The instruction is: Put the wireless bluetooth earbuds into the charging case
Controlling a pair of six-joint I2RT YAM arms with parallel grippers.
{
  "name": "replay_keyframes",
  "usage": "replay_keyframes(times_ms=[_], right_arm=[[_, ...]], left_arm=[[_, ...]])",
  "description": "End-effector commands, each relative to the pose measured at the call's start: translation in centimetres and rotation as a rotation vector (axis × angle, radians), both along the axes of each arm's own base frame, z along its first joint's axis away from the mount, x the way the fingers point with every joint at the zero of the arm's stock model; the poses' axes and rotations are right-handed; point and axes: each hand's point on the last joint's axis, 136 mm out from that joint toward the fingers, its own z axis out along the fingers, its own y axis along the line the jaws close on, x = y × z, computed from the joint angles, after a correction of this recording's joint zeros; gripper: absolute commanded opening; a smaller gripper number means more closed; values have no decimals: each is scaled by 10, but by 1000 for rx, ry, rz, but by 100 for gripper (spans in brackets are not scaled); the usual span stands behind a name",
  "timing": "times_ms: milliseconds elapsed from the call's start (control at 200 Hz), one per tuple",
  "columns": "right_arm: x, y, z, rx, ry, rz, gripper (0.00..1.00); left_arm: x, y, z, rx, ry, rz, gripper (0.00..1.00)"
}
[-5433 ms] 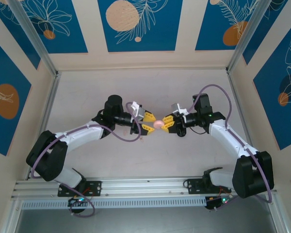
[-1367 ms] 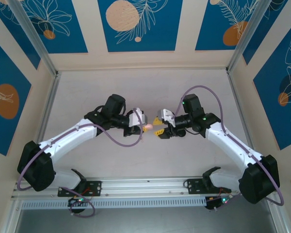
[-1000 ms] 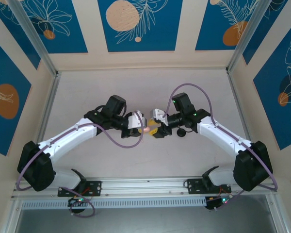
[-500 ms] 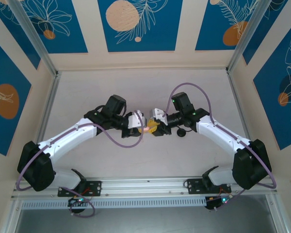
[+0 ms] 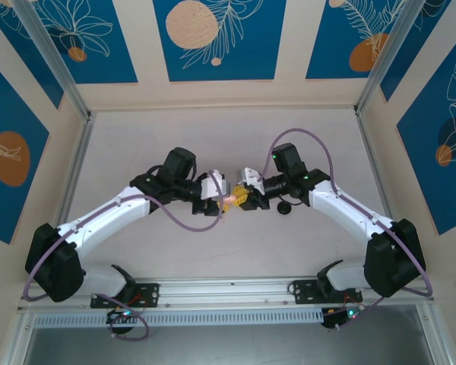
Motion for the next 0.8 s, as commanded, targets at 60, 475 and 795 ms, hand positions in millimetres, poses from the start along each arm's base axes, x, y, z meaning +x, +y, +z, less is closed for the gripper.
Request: replay_keyframes(times_ms=[60, 475, 795], right_arm=[[-12, -17, 29, 147, 13, 17, 23], [-28, -38, 56, 303, 49, 81, 21], [-27, -36, 57, 309, 53, 81, 21]], left_arm=[[-6, -10, 23, -202, -20, -29, 54], [-16, -21, 50, -435, 31, -82, 53], [-22, -26, 63, -496, 80, -130, 48]])
